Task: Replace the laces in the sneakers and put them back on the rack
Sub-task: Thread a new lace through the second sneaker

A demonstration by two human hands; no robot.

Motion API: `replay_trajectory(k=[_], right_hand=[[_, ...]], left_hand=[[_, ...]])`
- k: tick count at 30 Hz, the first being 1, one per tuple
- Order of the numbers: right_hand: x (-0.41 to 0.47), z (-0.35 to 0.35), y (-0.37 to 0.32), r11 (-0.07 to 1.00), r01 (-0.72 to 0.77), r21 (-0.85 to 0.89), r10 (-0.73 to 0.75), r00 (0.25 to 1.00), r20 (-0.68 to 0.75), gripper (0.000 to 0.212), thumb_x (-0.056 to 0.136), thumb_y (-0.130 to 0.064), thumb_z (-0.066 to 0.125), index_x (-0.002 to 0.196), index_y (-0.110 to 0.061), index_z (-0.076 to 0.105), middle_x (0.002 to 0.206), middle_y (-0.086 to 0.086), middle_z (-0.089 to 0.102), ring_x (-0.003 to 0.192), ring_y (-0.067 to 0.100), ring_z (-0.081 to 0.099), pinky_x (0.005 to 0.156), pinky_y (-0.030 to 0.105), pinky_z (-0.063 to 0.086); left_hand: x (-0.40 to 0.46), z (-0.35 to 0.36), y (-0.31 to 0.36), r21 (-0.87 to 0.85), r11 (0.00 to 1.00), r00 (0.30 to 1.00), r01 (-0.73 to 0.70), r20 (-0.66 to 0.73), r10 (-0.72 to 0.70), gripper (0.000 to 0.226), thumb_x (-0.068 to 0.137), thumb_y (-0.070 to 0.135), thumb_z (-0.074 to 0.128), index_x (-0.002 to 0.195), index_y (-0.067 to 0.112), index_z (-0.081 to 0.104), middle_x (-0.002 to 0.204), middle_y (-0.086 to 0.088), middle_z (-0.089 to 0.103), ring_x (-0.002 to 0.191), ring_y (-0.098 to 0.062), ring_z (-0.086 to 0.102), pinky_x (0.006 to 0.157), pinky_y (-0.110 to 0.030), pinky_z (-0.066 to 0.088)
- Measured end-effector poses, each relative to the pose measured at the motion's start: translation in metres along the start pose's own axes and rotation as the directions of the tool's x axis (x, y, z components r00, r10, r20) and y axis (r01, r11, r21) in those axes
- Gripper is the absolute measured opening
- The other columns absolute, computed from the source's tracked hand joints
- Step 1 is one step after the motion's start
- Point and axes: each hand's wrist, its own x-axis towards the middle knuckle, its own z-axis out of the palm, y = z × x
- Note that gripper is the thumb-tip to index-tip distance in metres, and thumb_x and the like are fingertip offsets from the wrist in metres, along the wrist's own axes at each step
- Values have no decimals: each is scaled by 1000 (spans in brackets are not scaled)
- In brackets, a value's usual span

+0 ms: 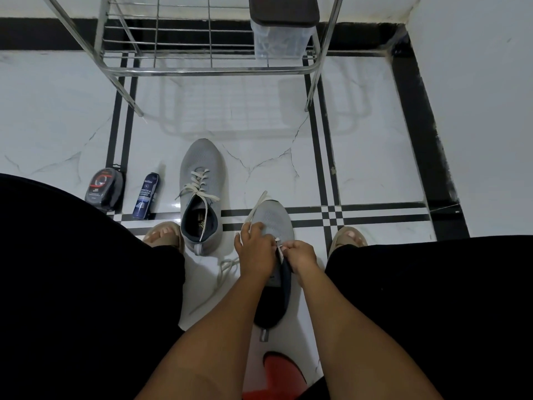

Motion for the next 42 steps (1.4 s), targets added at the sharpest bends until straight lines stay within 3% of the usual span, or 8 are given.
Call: replay_trajectory(k=[9, 14, 19, 25, 29, 33, 39, 42], right_hand=[[11, -7, -15, 960, -160, 228, 181, 981, -73, 7, 79, -16, 53, 81, -9, 52, 79, 9, 55, 62, 24, 51, 47, 28, 36], [-38, -71, -74, 746, 76, 662, 119, 962, -245, 37, 104, -10, 19, 116, 14, 44, 137, 37, 42, 129, 48, 41, 106, 52, 35], [-82, -99, -121, 756, 587, 288, -121, 559, -820, 23, 99, -16, 32, 112, -5, 48, 76, -3, 52, 74, 23, 56, 53, 25, 39], [-37, -44, -62, 861, 211, -462, -307, 941, -143, 29, 95, -20, 43, 112, -15, 66, 113, 7, 64, 101, 31, 60, 81, 33, 49], [-40, -11, -16, 785, 204, -585, -225, 974, 38, 28, 94, -18, 47, 114, -18, 66, 119, 11, 63, 106, 31, 59, 82, 31, 48], [-32, -13, -21, 862, 102, -497, -146, 988, -51, 32, 92, -28, 52, 118, -10, 59, 123, 12, 60, 110, 32, 59, 81, 33, 48], [-31, -50, -32, 901, 41, 433, 266, 735, -624, 49, 90, -3, 56, 135, 3, 36, 136, 24, 45, 119, 42, 52, 97, 46, 46], [-34, -49, -33, 988, 63, 138, 53, 709, -703, 43, 93, -5, 52, 134, -4, 39, 139, 19, 39, 113, 42, 54, 87, 47, 48]], left_hand=[[-18, -9, -4, -80, 980, 965, 183, -177, -194, 72, 77, 32, 74, 136, 12, 36, 148, -13, 28, 129, -31, 38, 97, -42, 40], [-27, -21, -6, -345, 866, 922, 362, -4, -387, 58, 82, 39, 66, 118, 12, 29, 119, -13, 55, 103, -36, 59, 80, -42, 47], [-32, -25, -4, -248, 904, 936, 349, 54, -347, 50, 90, 38, 55, 122, 10, 28, 115, -15, 62, 103, -35, 61, 79, -39, 45], [-31, -27, -8, -225, 906, 933, 358, 123, -338, 51, 89, 42, 56, 123, 13, 32, 114, -13, 64, 105, -33, 61, 83, -38, 47], [-30, -24, -10, -172, 922, 932, 347, 169, -320, 53, 88, 44, 56, 126, 13, 37, 118, -11, 62, 109, -31, 60, 86, -38, 48], [-27, -23, -13, -120, 931, 926, 344, 205, -315, 47, 91, 37, 50, 129, 12, 40, 125, -12, 58, 115, -32, 56, 93, -40, 47], [-26, -25, -15, -187, 906, 921, 379, 173, -349, 36, 92, 26, 51, 122, 10, 38, 122, -15, 58, 111, -34, 57, 86, -39, 45], [-28, -24, -18, -212, 914, 934, 347, 167, -316, 37, 93, 37, 47, 119, 12, 38, 118, -15, 59, 108, -34, 57, 86, -39, 45]])
